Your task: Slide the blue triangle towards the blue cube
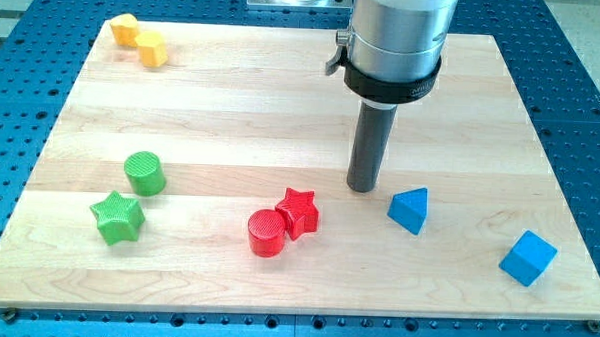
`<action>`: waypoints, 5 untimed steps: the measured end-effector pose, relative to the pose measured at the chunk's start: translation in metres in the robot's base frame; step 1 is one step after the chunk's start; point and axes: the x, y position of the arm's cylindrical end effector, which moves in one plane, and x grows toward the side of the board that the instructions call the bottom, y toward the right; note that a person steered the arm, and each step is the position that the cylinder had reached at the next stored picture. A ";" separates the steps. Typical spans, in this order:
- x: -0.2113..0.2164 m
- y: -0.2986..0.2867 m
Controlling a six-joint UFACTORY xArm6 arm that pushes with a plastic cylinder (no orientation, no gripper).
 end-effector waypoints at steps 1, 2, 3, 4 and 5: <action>0.025 0.034; 0.045 0.023; 0.057 0.050; 0.058 0.061; 0.100 0.058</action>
